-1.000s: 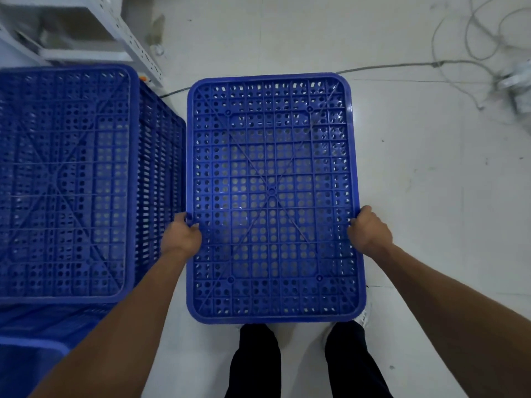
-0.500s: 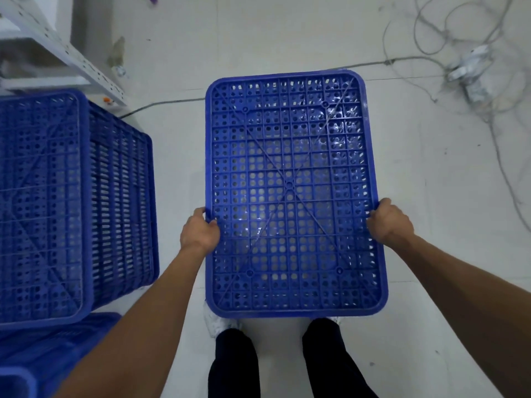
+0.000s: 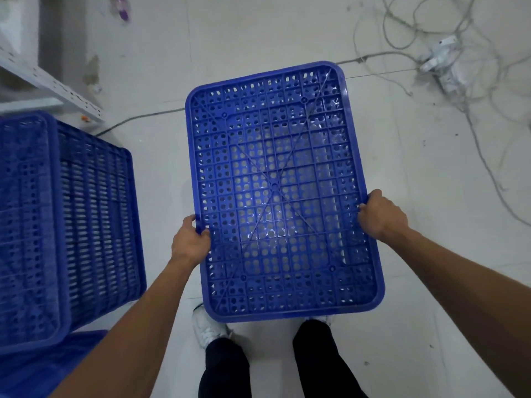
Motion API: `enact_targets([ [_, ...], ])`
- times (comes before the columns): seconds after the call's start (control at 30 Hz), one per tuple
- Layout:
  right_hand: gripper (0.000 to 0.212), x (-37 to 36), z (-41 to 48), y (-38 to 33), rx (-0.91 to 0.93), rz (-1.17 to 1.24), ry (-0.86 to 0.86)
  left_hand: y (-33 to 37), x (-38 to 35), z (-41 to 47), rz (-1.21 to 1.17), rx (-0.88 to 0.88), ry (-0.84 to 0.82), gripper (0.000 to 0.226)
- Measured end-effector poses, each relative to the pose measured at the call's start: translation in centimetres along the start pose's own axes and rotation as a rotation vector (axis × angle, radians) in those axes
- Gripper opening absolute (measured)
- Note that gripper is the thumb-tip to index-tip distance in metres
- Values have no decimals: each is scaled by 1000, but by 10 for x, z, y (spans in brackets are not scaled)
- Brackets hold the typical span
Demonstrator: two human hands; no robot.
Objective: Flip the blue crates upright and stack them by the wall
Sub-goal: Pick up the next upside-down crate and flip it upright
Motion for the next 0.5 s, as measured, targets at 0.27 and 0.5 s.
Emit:
enact_targets([
  [0.27, 38, 35, -19, -5, 47, 79, 55, 5, -4, -14, 59, -30, -193, 57],
  [0.5, 56, 38, -67, -65, 258, 158, 80, 20, 28, -36, 99, -91, -175, 47],
])
Point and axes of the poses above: each hand's wrist, its own z-axis towards the middle knuckle, its own x-axis out of the back of the hand, y = z × x, the point moved 8 cm from there along z, towards the middle knuckle, and after that the axes turned 5 degrees about z, right-handed, at the moved point
